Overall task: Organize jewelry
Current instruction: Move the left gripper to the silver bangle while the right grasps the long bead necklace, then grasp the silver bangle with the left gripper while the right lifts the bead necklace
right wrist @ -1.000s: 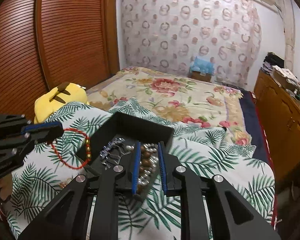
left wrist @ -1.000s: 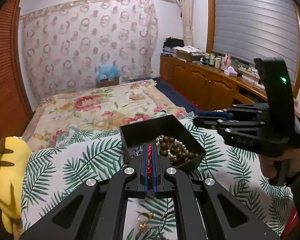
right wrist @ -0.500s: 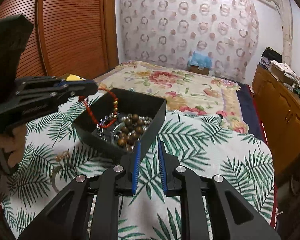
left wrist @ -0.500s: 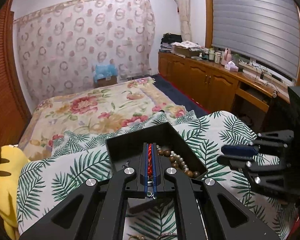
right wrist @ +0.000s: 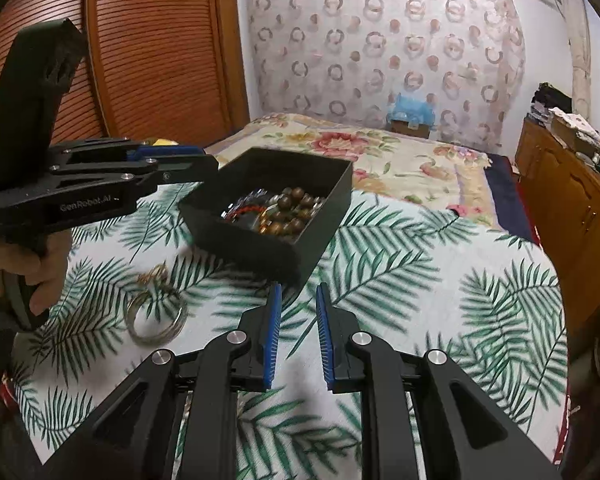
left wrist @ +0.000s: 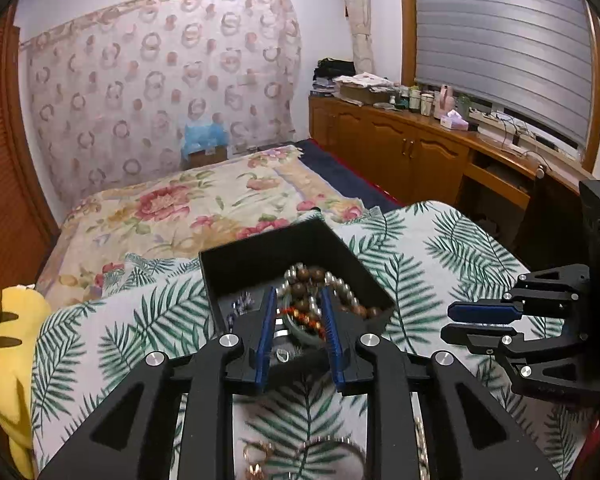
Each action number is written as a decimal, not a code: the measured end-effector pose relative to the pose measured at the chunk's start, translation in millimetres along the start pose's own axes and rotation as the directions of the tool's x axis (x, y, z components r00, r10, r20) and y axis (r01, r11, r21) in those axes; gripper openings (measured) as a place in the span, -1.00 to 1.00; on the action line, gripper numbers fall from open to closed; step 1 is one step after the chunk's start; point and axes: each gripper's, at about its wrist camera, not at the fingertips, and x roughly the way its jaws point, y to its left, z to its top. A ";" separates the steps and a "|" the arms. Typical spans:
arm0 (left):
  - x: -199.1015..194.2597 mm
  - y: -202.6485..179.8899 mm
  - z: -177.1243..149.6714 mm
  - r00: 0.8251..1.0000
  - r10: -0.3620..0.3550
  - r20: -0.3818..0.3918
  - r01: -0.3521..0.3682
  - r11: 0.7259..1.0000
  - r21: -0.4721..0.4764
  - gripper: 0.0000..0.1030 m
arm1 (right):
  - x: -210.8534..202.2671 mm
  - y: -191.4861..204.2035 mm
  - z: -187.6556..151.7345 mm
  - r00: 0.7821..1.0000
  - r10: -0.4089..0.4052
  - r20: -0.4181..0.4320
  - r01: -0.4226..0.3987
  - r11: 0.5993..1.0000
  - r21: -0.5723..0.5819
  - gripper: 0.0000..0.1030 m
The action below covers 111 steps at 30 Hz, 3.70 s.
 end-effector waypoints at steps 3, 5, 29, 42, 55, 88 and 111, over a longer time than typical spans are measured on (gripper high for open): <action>-6.3 0.8 -14.2 1.000 -0.007 -0.012 0.007 1.000 -0.007 -0.46 | -2.2 7.6 -9.2 1.000 0.015 -0.021 -0.015 1.000 -0.016 -0.62; -10.1 0.7 -24.4 1.000 -0.014 -0.025 0.013 1.000 -0.009 -0.45 | -3.0 12.3 -14.6 0.999 0.027 -0.031 -0.028 0.999 -0.022 -0.62; -4.4 -11.8 -87.9 0.982 -0.044 -0.183 0.048 0.999 0.019 -0.03 | 13.2 36.8 -51.0 0.988 0.019 -0.156 -0.040 0.990 -0.132 -0.85; -3.4 -16.9 -89.6 0.979 -0.054 -0.196 0.061 0.998 0.028 -0.02 | 14.0 33.1 -49.8 0.987 0.033 -0.156 -0.052 0.992 -0.116 -0.86; -12.5 -17.5 -94.5 0.981 -0.038 -0.188 0.043 0.999 0.026 0.49 | 14.1 33.3 -49.9 0.987 0.033 -0.156 -0.052 0.992 -0.116 -0.86; -35.1 -8.7 -93.2 0.992 -0.026 -0.120 0.026 1.000 -0.003 0.06 | -3.6 29.9 -32.9 0.996 0.009 -0.094 -0.021 0.992 -0.126 -0.90; -55.6 14.2 -62.6 1.000 -0.006 -0.024 0.005 0.999 -0.050 0.06 | -77.7 48.6 77.3 0.988 -0.045 0.145 0.077 0.970 -0.229 -0.91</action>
